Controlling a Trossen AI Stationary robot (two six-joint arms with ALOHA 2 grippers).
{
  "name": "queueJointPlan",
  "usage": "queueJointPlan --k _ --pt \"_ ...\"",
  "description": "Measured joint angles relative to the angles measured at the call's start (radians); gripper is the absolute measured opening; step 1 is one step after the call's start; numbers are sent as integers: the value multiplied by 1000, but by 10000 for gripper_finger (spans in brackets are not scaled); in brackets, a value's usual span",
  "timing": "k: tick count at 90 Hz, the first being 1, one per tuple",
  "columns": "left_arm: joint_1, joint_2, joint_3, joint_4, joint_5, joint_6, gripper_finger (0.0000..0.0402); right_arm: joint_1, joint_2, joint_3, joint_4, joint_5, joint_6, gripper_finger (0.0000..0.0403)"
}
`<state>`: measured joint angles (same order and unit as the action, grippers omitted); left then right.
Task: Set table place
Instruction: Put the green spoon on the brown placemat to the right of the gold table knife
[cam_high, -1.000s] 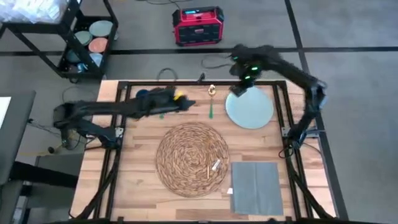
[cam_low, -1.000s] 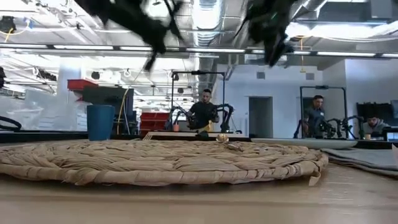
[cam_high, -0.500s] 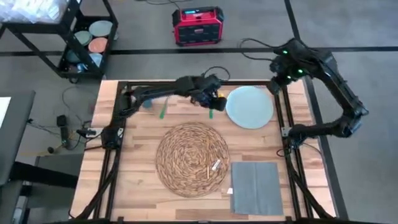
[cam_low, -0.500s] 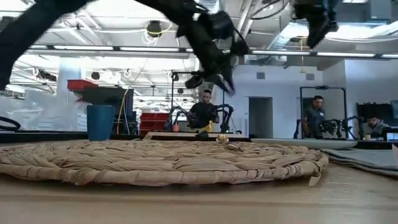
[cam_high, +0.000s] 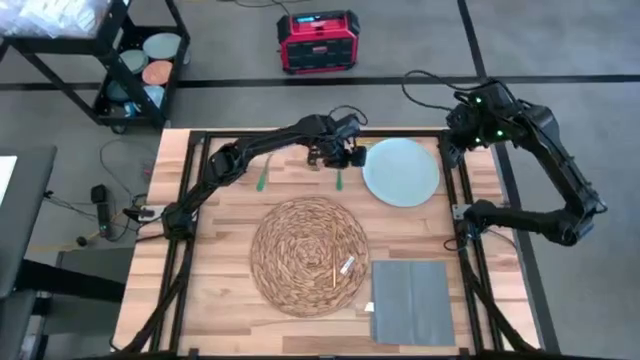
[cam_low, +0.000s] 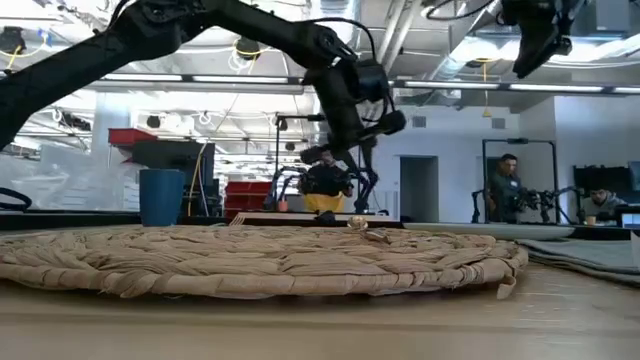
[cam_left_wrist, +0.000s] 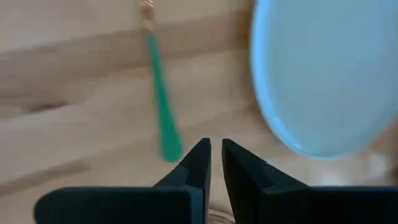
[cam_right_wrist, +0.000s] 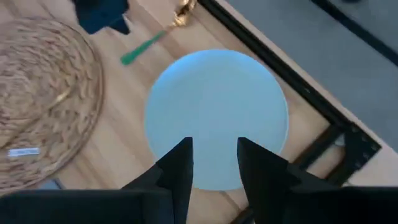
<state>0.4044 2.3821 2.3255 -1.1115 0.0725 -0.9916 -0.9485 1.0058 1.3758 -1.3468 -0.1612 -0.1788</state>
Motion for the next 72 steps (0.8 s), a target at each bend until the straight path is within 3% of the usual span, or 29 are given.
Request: queueJointPlan --k 12,24,34,48,54,65,72 --pt "18 -10 32 68 -95 5 4 0 1 -2 10 0 -11 111" --pt "55 -11 31 107 -49 161 8 0 1 -2 10 0 -14 111" --pt "59 -32 31 -73 -43 267 19 6 3 -7 48 0 -3 111" --pt "36 -78 31 -309 -135 416 28 46 45 -105 195 -1 20 108" --pt "22 -100 31 -379 -209 479 29 67 98 -176 281 22 35 91" --pt "-6 -144 30 -464 -361 526 29 121 249 -275 411 16 40 17" --pt "-14 -177 25 -459 -395 573 29 161 354 -274 516 4 61 8"
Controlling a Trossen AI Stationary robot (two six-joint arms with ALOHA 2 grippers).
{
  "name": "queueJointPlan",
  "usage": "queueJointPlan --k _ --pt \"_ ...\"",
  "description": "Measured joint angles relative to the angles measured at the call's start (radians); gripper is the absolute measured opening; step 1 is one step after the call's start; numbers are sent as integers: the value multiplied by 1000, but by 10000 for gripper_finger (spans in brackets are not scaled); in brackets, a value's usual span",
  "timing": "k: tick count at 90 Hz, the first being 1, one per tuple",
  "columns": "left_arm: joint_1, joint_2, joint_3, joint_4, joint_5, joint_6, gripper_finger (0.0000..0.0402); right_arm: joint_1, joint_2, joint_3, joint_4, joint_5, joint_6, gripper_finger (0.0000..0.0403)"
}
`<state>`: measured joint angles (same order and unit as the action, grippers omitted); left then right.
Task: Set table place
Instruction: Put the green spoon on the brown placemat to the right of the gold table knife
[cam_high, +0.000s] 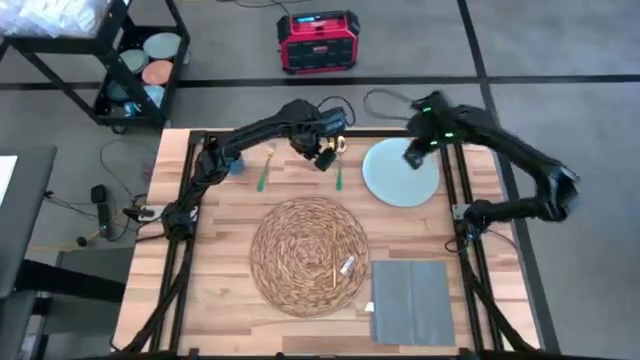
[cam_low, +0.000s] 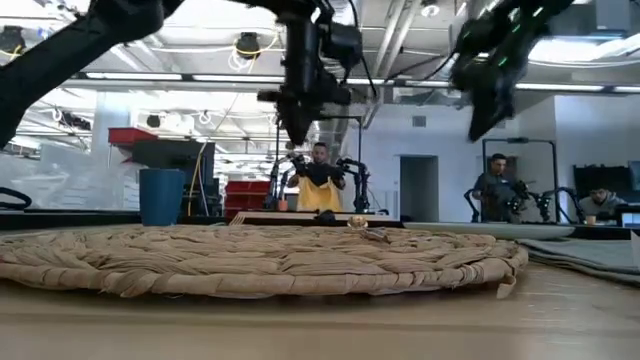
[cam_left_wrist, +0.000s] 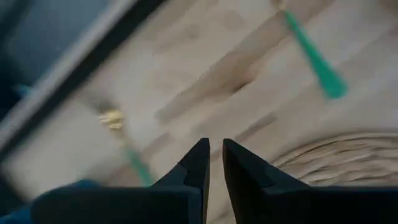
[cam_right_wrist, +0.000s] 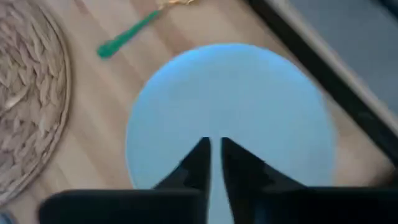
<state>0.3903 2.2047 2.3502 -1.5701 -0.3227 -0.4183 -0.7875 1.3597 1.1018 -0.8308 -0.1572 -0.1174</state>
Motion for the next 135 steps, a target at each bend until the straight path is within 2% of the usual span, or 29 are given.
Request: queueJointPlan --k 9,20,37,46,59,79,90,106,135 --pt "2 -25 -1 -2 -8 41 29 48 147 55 57 -16 5 1" --pt "6 -44 -2 -2 -9 63 29 79 311 191 82 -26 19 0" --pt "3 -83 -2 -2 -8 141 29 71 522 395 53 -51 21 0" --pt "2 -104 -2 -2 -8 171 29 57 607 455 9 -71 42 0" --pt "2 -138 -2 1 -7 212 29 37 657 471 -8 -157 85 0" --pt "2 -167 -2 0 -7 226 29 -1 660 472 60 -167 98 0" --pt "2 -167 -2 -1 -7 242 29 -43 719 507 29 -242 129 0" --pt "2 -167 -2 -1 -3 251 29 -45 847 667 -206 -193 35 0" --pt "2 -170 -2 -1 0 254 29 -45 976 888 -283 -185 45 0"
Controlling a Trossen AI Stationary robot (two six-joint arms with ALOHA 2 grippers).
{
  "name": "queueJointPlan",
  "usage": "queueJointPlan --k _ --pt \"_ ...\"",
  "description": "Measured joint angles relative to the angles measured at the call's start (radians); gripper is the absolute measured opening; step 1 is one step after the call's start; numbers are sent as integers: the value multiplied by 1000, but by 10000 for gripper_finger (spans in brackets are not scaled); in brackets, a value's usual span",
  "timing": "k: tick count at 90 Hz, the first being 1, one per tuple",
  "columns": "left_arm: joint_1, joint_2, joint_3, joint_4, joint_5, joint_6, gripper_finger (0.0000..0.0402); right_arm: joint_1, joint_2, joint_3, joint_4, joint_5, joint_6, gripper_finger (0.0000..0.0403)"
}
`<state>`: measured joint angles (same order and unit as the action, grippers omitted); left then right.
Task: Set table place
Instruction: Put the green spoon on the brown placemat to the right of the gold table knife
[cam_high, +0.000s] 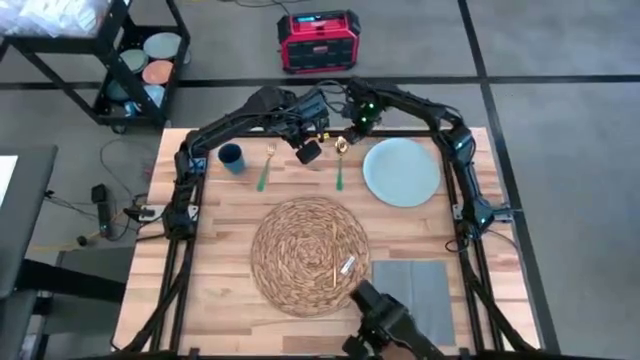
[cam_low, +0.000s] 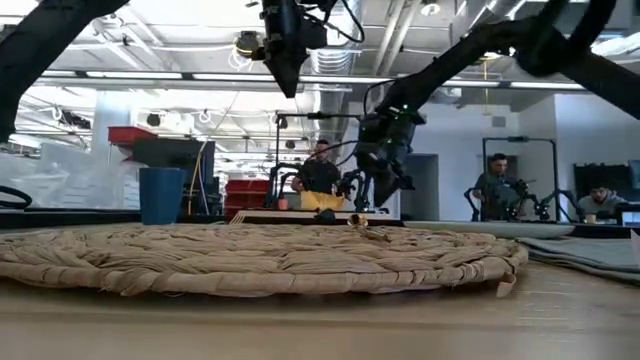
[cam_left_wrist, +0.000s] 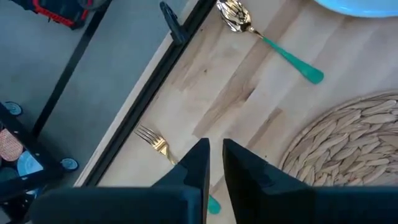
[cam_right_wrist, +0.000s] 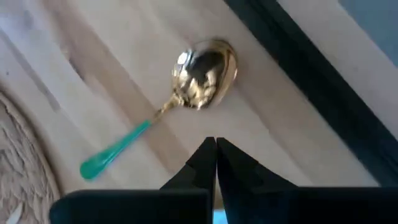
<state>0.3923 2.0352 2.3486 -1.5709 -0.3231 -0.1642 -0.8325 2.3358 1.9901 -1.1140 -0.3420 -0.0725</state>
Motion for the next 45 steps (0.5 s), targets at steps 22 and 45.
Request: queueJointPlan --k 22,45 --pt "-6 -39 0 -1 0 28 29 -7 90 95 -121 28 -21 0" --pt "-7 -90 -1 1 -1 26 29 -6 91 104 -82 28 -3 0"
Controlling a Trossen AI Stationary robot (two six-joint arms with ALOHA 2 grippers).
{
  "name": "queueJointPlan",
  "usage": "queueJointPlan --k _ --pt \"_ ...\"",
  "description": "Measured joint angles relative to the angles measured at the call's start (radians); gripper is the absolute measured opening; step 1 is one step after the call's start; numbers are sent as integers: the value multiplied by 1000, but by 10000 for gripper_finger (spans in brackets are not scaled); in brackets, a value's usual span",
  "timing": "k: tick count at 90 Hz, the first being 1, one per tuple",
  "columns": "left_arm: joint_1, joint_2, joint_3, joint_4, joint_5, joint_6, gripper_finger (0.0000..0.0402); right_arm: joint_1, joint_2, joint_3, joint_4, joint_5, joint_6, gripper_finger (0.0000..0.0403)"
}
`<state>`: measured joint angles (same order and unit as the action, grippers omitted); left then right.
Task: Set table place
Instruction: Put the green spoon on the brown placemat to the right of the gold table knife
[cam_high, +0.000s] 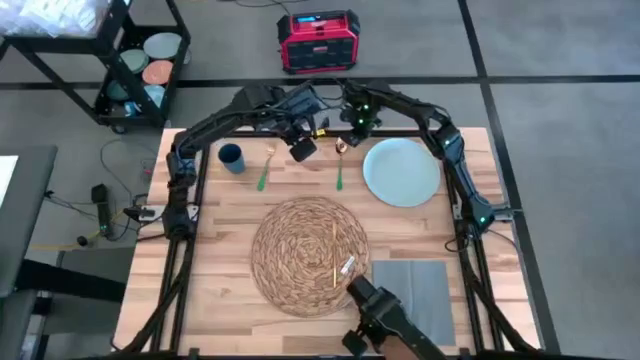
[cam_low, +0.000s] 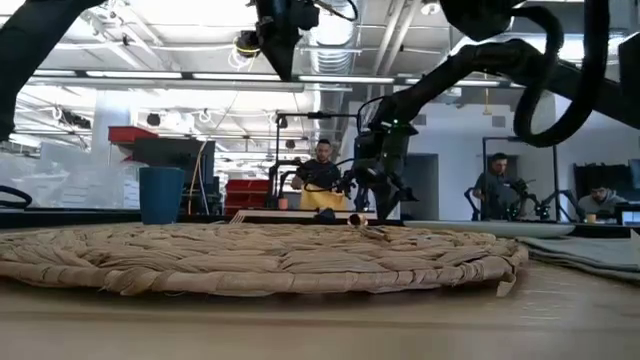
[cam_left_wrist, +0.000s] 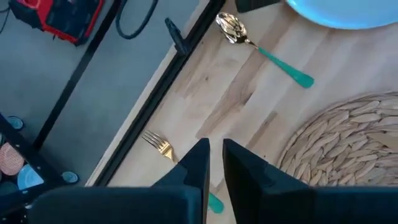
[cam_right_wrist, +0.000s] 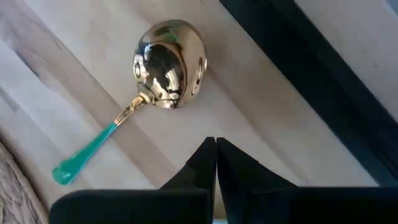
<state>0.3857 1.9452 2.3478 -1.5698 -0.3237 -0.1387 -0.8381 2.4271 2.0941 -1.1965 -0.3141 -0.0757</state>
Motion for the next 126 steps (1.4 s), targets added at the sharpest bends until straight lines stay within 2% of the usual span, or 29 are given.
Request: queueJointPlan --k 15,29,43,55,71,80,93,102,115,126 --pt "0 -42 0 -1 0 9 29 -1 21 18 10 -13 38 0" --pt "-1 -87 0 -2 0 0 29 10 96 132 -112 -51 46 0" --pt "-2 -122 0 -1 -1 15 29 51 151 261 -123 -70 75 0" --pt "-2 -141 0 -1 -2 31 29 71 152 251 -81 -158 131 0" --pt "-5 -160 0 -1 -2 59 29 82 152 263 -55 -216 160 0" --pt "-5 -166 0 -1 -2 58 29 88 115 260 -61 -201 156 0" --pt "-4 -173 -1 -2 -4 51 29 24 45 266 -88 -79 120 0" --pt "-4 -172 -1 -1 -5 51 29 -25 43 261 -126 -66 59 0" --pt "-4 -172 -1 -1 -6 55 29 -38 34 263 -100 -70 -67 6" --pt "-4 -172 -1 -1 -6 64 29 -25 36 262 -64 -71 -107 30"
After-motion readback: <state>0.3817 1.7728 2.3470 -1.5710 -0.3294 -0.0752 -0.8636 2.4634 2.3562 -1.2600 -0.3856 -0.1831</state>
